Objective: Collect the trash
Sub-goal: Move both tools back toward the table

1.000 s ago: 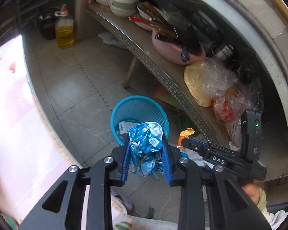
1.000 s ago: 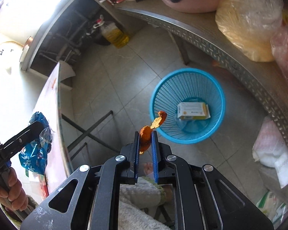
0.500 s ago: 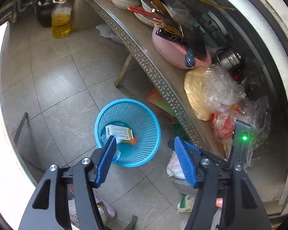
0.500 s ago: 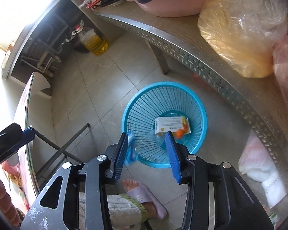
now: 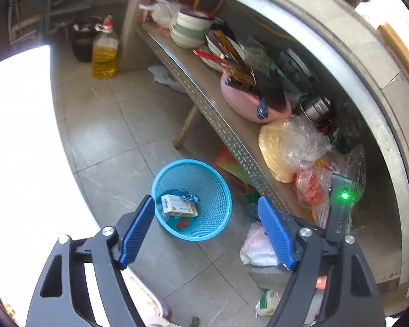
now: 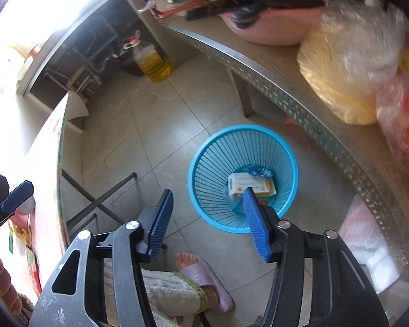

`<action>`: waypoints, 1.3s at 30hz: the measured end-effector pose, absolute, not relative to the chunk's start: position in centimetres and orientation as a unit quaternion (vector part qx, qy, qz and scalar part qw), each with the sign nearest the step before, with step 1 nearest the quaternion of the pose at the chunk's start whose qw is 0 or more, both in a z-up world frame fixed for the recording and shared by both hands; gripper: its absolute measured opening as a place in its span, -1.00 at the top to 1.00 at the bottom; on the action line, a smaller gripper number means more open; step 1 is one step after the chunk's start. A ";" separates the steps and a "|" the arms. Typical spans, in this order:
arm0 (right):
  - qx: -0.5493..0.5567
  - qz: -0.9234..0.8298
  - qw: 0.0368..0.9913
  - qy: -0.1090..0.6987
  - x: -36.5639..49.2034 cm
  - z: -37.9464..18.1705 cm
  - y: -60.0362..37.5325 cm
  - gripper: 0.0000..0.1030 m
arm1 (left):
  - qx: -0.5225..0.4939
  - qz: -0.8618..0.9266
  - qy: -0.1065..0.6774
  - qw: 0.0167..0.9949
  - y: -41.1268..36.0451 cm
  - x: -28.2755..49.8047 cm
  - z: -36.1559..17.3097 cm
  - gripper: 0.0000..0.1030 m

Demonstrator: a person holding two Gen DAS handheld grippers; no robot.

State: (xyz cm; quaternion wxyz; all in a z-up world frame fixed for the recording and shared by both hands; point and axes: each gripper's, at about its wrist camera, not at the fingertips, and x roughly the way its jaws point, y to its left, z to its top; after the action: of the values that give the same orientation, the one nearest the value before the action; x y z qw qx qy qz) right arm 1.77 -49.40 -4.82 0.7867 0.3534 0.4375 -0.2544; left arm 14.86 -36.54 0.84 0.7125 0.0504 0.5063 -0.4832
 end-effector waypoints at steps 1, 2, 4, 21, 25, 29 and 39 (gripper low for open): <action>0.346 -0.253 0.791 0.437 1.9 -4.5 -49.0 -0.11 | 0.045 -0.478 0.504 0.718 -35.9 14.8 1.1 -0.50; 0.339 -0.251 0.795 0.436 2.1 -4.1 -48.6 -0.18 | 0.038 -0.475 0.501 0.722 -35.3 14.7 1.3 -0.53; 0.325 -0.246 0.804 0.433 2.4 -3.3 -47.9 -0.28 | 0.033 -0.470 0.497 0.729 -34.1 14.5 1.6 -0.56; 0.203 -0.248 0.854 0.410 4.7 3.2 -42.3 -0.85 | 0.024 -0.413 0.454 0.789 -26.6 12.7 3.9 -0.89; 0.179 -0.263 0.857 0.404 5.1 4.4 -41.3 -0.85 | 0.013 -0.410 0.437 0.800 -24.6 12.9 4.8 -0.89; 0.144 -0.288 0.859 0.398 5.7 5.2 -40.1 -0.85 | 0.027 -0.380 0.419 0.824 -23.0 13.2 5.2 -0.89; 0.064 -0.273 0.890 0.360 7.9 7.2 -36.9 -0.85 | -0.048 -0.368 0.414 0.831 -16.6 13.9 5.6 -0.89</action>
State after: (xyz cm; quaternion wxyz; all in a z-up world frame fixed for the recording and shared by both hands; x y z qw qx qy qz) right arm 7.90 -36.89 7.25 0.8897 0.0638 0.3600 -0.2733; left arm 13.88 -16.65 5.63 0.8311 -0.0476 0.4139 -0.3683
